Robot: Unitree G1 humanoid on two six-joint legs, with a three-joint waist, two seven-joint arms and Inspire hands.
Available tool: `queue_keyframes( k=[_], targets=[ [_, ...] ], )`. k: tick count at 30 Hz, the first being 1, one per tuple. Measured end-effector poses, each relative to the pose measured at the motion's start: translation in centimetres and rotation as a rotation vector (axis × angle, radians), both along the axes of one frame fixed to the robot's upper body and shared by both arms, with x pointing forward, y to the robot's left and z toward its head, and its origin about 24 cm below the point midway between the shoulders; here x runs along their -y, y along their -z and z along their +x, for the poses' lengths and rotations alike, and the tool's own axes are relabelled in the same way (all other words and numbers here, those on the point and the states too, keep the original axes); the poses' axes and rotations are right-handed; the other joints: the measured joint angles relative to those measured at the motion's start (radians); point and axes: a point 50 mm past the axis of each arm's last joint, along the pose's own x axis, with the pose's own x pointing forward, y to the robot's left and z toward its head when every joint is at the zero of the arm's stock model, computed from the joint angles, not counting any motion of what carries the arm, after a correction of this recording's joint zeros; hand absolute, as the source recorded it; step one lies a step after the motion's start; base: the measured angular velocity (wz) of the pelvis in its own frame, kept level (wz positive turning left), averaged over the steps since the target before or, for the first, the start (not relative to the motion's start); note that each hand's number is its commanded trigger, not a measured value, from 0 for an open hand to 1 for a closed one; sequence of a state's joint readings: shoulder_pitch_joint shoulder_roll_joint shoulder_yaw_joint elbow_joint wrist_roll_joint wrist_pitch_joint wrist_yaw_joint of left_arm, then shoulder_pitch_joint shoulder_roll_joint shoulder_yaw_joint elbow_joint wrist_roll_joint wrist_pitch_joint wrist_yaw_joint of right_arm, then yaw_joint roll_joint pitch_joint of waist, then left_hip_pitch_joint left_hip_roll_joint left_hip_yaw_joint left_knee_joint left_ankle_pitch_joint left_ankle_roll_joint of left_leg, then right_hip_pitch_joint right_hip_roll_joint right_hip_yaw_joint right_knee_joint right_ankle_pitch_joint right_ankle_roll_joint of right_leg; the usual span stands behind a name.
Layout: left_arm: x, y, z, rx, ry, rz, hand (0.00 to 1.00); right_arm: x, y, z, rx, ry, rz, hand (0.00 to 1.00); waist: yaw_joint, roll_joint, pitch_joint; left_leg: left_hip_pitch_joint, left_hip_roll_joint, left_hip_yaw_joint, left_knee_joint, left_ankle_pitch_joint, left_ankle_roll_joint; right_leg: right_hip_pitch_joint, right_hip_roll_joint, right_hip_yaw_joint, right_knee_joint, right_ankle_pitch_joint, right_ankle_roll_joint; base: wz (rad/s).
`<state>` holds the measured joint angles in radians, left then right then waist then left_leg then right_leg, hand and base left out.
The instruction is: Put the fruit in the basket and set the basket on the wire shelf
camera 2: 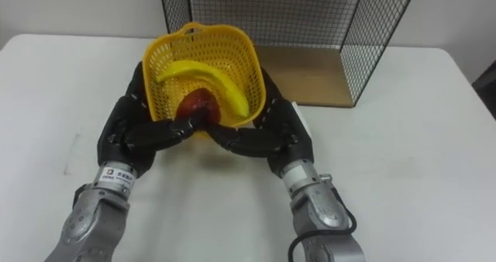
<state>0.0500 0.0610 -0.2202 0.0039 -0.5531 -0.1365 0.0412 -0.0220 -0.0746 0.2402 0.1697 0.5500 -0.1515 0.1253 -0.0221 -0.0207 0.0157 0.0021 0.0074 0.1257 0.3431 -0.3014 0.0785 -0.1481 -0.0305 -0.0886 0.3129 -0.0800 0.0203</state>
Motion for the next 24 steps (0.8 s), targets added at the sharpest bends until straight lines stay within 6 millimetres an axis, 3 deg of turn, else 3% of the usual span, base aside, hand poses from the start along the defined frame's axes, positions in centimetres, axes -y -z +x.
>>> queue_keyframes(
  k=[5, 10, 12, 15, 18, 22, 24],
  targets=[
    [0.0, -0.5, 0.1, 0.024, 0.004, 0.025, 0.00, 0.1, -0.2, 0.2, 0.012, 0.000, -0.004, 0.00, -0.001, 0.000, 0.0007, 0.030, 0.014, 0.016, -0.013, -0.002, -0.012, 0.018, 0.018, 0.005, -0.008, -0.003, -0.006, -0.12],
    [-0.1, -0.2, 0.1, 0.016, 0.002, 0.029, 0.00, 0.1, 0.1, -0.1, -0.002, -0.002, -0.008, 0.00, 0.001, -0.001, 0.0023, 0.045, 0.038, 0.038, 0.002, -0.019, -0.037, 0.034, 0.039, -0.004, 0.002, -0.021, -0.032, -0.11],
    [-0.2, 0.0, 0.0, 0.006, 0.003, 0.033, 0.00, 0.1, 0.4, -0.4, -0.014, -0.002, -0.009, 0.00, 0.002, 0.002, 0.0051, 0.034, 0.063, 0.039, 0.075, -0.047, -0.063, 0.038, 0.053, -0.017, 0.038, -0.050, -0.052, 0.00],
    [-0.4, 0.1, -0.1, 0.004, 0.007, 0.049, 0.00, -0.1, 0.6, -0.5, -0.021, -0.009, -0.011, 0.00, 0.004, 0.006, 0.0077, 0.008, 0.078, 0.038, 0.162, -0.055, -0.076, 0.024, 0.061, -0.007, 0.071, -0.079, -0.072, -0.04],
    [-0.3, 0.0, -0.1, 0.009, 0.007, 0.044, 0.00, -0.2, 0.2, -0.2, -0.010, 0.003, -0.011, 0.00, 0.000, 0.022, 0.0093, 0.005, 0.083, 0.033, 0.128, -0.054, -0.078, -0.003, 0.077, 0.010, 0.082, -0.078, -0.087, -0.13],
    [-0.2, 0.3, -0.1, -0.002, 0.014, 0.044, 0.00, -0.1, 0.4, -0.3, -0.017, 0.013, -0.013, 0.00, -0.008, 0.023, 0.0094, 0.005, 0.078, 0.023, 0.068, -0.039, -0.103, -0.035, 0.084, 0.020, 0.085, -0.069, -0.099, -0.09],
    [-0.1, 0.6, 0.0, -0.014, 0.017, 0.042, 0.00, 0.0, 0.6, -0.5, -0.029, 0.020, -0.013, 0.00, -0.017, 0.021, 0.0090, 0.028, 0.063, 0.012, 0.016, -0.014, -0.105, -0.034, 0.082, 0.031, 0.077, -0.063, -0.099, -0.09]
  ],
)
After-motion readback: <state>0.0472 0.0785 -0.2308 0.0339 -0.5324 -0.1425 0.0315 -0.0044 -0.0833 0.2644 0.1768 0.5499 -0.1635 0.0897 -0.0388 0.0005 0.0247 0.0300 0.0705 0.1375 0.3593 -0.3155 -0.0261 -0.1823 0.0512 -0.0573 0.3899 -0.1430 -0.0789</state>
